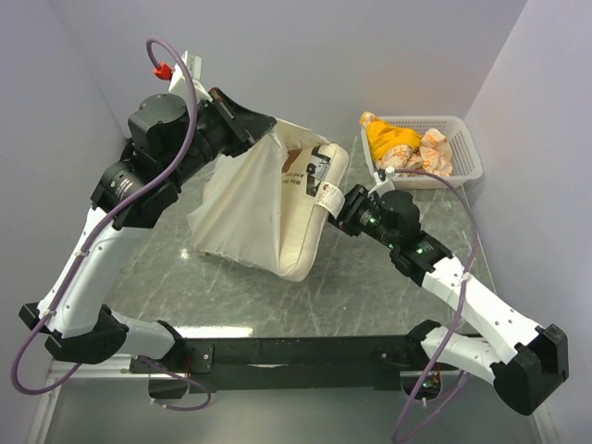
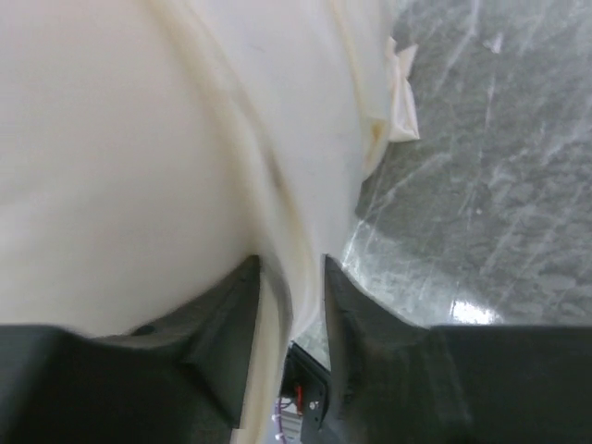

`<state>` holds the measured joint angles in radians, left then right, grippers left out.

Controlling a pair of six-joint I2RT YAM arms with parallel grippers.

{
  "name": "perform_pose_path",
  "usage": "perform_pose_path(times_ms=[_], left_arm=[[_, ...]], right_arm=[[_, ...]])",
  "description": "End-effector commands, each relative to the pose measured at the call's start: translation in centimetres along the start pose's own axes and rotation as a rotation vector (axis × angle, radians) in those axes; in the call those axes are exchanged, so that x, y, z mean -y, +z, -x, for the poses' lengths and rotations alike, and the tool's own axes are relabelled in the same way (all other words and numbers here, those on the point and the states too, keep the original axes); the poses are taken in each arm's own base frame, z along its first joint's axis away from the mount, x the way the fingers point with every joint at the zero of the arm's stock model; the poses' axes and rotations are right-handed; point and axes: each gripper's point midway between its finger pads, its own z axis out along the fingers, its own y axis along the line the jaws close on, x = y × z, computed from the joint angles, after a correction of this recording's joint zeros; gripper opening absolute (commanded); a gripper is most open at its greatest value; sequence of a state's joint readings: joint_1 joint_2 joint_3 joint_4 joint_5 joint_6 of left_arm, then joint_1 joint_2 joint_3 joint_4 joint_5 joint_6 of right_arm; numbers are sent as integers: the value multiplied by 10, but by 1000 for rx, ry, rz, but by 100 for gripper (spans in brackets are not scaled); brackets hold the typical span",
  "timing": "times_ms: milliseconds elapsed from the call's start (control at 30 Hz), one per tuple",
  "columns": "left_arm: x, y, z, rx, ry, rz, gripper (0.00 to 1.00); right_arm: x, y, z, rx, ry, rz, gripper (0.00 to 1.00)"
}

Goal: Put the pillow into the pillowcase

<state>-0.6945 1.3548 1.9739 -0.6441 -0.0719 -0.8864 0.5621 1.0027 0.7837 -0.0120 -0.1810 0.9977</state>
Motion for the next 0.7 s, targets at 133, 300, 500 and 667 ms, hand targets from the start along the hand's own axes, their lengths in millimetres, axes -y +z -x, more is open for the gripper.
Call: perform_pose_path(times_ms=[133,300,500,667], left_arm=[[58,-30,53,172,-24,-193,1],[64,-39,77,239,21,-156,1],[16,-11,97,239,80,-11,1],[-33,-1,132,280,54,71,1]], right_arm=[[-78,-26,27,2,-97,154,11],[-117,-48,49,4,-214,152,0],[-215,-96,119,132,-354,223,0],[-261,-111,158,178,-378,286,0]])
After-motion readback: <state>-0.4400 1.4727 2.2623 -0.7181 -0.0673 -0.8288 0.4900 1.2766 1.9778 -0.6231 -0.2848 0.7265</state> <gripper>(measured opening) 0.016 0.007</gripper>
